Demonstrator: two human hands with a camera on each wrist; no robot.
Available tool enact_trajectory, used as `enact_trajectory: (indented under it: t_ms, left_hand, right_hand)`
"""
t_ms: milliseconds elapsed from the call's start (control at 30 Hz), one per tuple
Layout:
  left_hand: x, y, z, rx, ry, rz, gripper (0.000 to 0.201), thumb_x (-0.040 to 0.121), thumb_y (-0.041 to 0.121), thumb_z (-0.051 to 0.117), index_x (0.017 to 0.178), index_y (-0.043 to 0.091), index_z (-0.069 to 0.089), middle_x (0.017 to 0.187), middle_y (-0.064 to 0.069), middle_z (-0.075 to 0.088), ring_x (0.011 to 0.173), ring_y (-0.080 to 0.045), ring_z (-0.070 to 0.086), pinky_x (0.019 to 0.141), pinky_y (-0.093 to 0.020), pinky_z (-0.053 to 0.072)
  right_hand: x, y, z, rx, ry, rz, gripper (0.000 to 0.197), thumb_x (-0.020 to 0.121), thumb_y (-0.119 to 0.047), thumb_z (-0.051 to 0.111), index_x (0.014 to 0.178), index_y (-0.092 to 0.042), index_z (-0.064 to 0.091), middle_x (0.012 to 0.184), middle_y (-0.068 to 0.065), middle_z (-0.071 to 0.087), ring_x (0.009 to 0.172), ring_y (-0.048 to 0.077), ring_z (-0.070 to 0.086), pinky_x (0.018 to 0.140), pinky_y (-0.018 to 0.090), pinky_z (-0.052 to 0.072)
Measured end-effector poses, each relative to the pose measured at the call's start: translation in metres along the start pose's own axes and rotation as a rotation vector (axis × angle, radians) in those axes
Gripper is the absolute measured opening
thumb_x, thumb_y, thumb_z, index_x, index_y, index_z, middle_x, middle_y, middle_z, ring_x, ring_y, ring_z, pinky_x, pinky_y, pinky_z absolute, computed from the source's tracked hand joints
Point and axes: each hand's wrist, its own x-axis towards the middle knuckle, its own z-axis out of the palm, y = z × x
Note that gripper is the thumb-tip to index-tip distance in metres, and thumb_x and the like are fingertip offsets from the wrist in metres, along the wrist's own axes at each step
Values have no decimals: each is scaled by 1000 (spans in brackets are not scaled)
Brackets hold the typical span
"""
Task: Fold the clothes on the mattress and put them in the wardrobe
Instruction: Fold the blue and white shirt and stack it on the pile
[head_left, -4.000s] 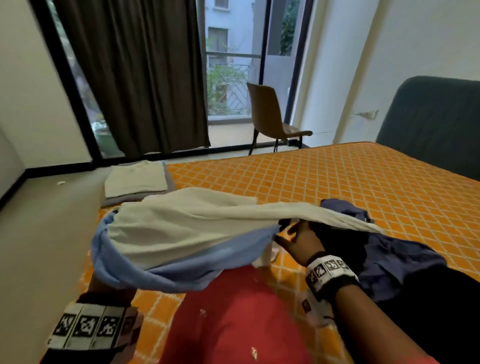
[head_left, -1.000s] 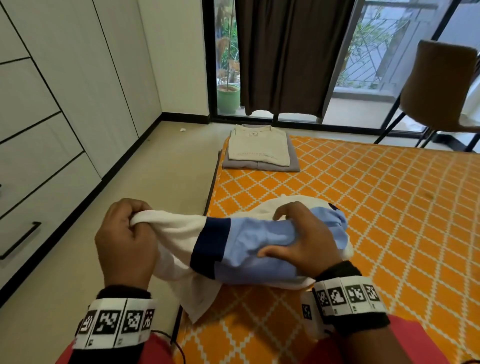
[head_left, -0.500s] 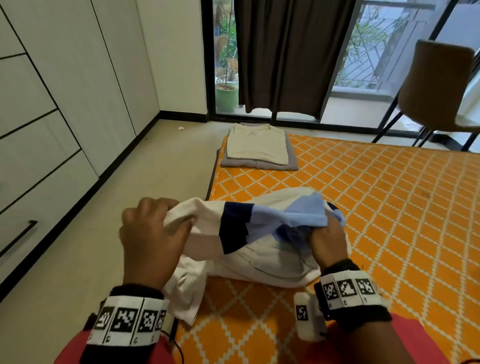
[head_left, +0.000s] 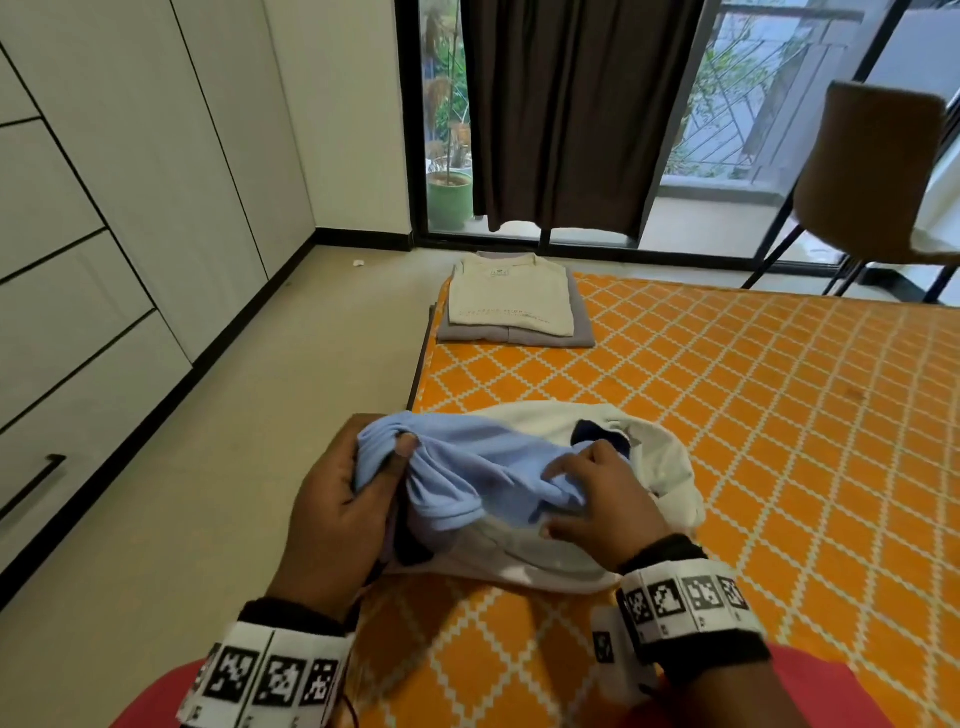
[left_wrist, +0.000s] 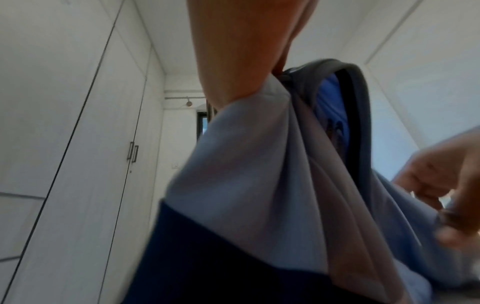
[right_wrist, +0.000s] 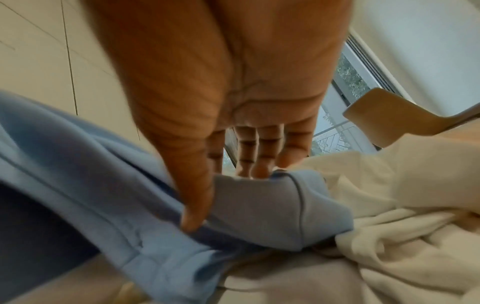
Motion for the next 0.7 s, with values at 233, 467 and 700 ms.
enact_trajectory:
  t_ms: [233, 467, 700]
  left_hand:
    - [2, -16, -9, 341, 154, -42, 45, 87, 26, 71, 124, 21, 46, 120, 12, 50, 112, -8, 48, 90, -20, 40]
    - [-21, -18, 48, 362, -250, -20, 37, 76, 57, 73, 72, 28, 49, 64, 12, 47, 59, -6, 45, 57, -19, 36]
    - [-26, -34, 62, 564, -230, -109, 19, 90, 47, 55, 80, 31, 52, 71, 15, 50, 75, -12, 61, 58, -19, 34]
  right_hand:
    - [6, -12, 3, 314, 277, -98, 8, 83, -19, 47, 79, -26, 45, 72, -4, 50, 70, 22, 47, 62, 42, 40]
    - [-3, -48, -2, 1046, 138, -173, 16, 98, -31, 49, 97, -15, 47, 70, 21, 51, 59, 23, 52, 55, 34, 41]
    - [-5, -47, -4, 1213, 95, -128, 23, 98, -28, 48, 95, -5, 45, 74, 13, 55, 58, 23, 50, 58, 38, 41]
